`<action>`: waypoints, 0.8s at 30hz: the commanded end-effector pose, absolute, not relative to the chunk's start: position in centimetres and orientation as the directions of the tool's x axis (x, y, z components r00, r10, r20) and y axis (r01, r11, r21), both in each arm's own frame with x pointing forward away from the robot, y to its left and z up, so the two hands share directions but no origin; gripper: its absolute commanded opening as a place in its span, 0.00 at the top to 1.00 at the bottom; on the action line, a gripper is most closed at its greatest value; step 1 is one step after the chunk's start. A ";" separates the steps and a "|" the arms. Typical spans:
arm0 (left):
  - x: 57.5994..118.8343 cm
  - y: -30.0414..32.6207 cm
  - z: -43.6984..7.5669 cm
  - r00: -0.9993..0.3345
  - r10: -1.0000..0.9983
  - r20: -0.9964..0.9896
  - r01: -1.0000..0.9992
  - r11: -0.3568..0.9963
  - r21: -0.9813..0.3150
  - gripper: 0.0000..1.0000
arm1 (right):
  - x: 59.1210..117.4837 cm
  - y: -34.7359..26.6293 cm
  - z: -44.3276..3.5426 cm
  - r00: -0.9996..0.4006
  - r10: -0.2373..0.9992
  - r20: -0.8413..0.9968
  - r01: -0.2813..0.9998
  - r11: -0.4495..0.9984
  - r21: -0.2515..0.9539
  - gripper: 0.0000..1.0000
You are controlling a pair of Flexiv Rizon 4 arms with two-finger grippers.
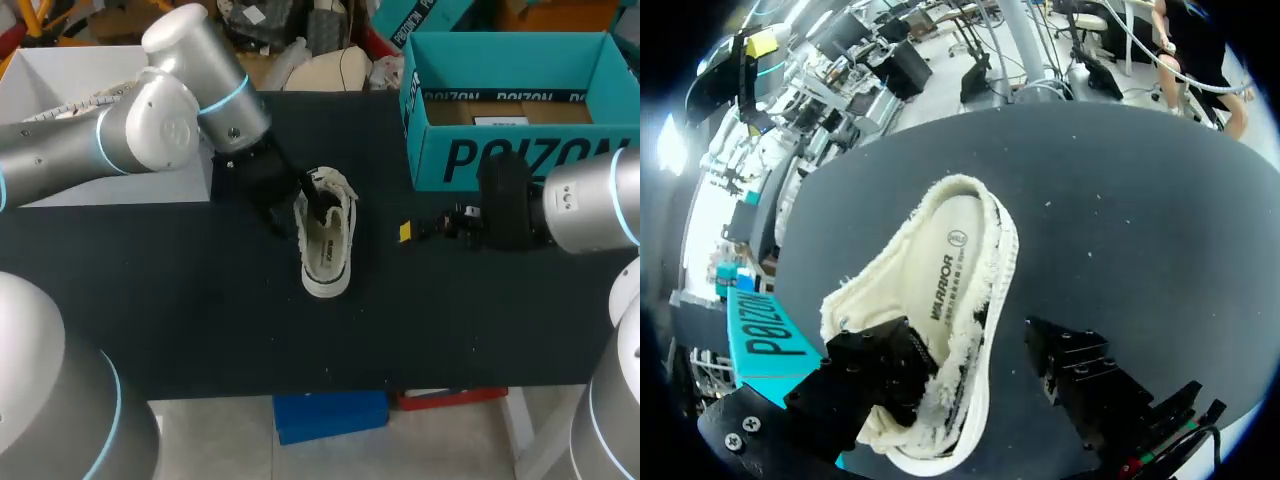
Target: Take the shoe out of the shoebox, open the shoe tongue, remove and reinsert the insole, then place the shoe into the shoebox
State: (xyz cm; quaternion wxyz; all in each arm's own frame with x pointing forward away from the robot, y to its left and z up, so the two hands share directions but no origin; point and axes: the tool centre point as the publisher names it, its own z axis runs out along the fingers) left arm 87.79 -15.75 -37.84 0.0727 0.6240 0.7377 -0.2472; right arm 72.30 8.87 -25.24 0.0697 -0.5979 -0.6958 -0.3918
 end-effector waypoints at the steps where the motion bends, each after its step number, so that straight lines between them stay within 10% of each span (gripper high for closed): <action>1: 87.0 -13.5 -33.0 -0.330 0.890 -0.316 0.921 0.230 -0.314 0.00 | 72.3 9.1 -25.3 -0.273 0.780 0.564 0.887 -0.023 0.462 0.00; 13: 86.3 -7.6 -28.2 -0.668 0.480 -0.569 0.722 0.601 -0.341 0.00 | 72.3 9.1 -25.3 -0.273 0.780 0.564 0.887 -0.023 0.462 0.00; 24: 85.7 -5.9 -27.8 -0.712 0.336 -0.617 0.650 0.648 -0.397 0.00 | 72.3 9.1 -25.3 -0.273 0.780 0.564 0.887 -0.023 0.462 0.00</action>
